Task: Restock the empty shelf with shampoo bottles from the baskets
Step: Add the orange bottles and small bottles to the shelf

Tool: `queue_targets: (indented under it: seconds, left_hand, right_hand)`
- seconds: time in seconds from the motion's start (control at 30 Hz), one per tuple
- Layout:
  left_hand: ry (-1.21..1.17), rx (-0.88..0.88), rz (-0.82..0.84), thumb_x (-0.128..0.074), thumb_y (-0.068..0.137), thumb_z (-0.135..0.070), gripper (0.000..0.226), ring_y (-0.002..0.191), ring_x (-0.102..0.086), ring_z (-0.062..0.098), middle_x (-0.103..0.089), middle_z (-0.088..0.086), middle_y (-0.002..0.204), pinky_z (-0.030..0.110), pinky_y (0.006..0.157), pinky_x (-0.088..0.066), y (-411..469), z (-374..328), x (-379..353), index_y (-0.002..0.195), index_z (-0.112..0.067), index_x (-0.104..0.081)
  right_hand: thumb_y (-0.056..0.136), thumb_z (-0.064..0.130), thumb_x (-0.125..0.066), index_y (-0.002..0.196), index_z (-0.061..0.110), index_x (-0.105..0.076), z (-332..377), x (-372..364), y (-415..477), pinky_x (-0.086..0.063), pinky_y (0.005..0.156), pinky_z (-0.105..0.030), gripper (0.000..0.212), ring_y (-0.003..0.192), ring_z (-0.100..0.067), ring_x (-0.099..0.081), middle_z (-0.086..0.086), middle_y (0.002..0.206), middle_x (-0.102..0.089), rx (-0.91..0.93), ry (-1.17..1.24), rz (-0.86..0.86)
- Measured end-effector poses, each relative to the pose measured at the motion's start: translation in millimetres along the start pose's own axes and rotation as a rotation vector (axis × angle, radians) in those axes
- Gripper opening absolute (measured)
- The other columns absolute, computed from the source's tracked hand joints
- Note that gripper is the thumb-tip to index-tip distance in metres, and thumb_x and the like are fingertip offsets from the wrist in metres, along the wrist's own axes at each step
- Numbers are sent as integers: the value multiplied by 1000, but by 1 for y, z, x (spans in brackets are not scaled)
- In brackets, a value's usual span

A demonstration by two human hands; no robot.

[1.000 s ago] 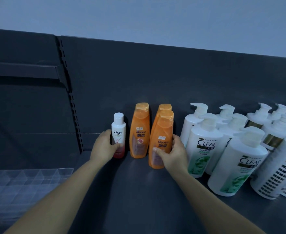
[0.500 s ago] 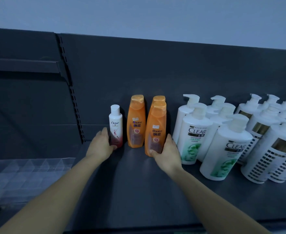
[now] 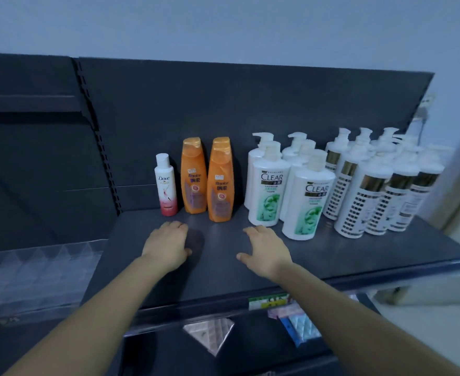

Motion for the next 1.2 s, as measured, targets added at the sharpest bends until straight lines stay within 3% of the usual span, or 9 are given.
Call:
queue_targets:
  seconds: [0.37, 0.7, 0.97, 1.2]
  left_hand:
    - [-20, -362, -23, -60, 89, -39, 58, 132, -38, 26, -45, 5, 141, 39, 104, -38, -65, -109, 3, 137, -13, -43]
    - [7, -722, -29, -57, 90, -43, 47, 122, -47, 24, -53, 5, 131, 35, 97, -40, -162, -259, -25, 128, -15, -48]
    - [2, -959, 94, -60, 89, -40, 47, 122, -46, 26, -51, 7, 130, 38, 97, -41, -265, -394, -52, 126, -14, -48]
    - [-63, -1112, 164, -61, 89, -41, 48, 121, -46, 26, -52, 6, 129, 38, 98, -43, -372, -511, -73, 127, -13, -49]
  right_hand:
    - [91, 39, -61, 133, 15, -47, -61, 20, -138, -41, 102, -38, 50, 125, -28, -45, -7, 130, -50, -331, -123, -98]
    - [90, 40, -59, 134, 17, -48, -141, 10, -343, -44, 98, -38, 52, 123, -29, -48, -7, 132, -52, -742, -154, -37]
    - [89, 44, -61, 140, 16, -46, -197, 4, -512, -41, 105, -38, 59, 131, -29, -44, -9, 140, -48, -1028, -88, -42]
    - [88, 43, -64, 136, 17, -50, -238, 3, -655, -46, 98, -37, 56, 124, -26, -49, -6, 133, -53, -1175, -36, -64]
Point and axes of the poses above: each hand's wrist, its own y-axis towards the middle knuckle, its own x-axis out of the back of the hand, z = x × y, the point moved 8 cm from there along y, towards the middle knuckle
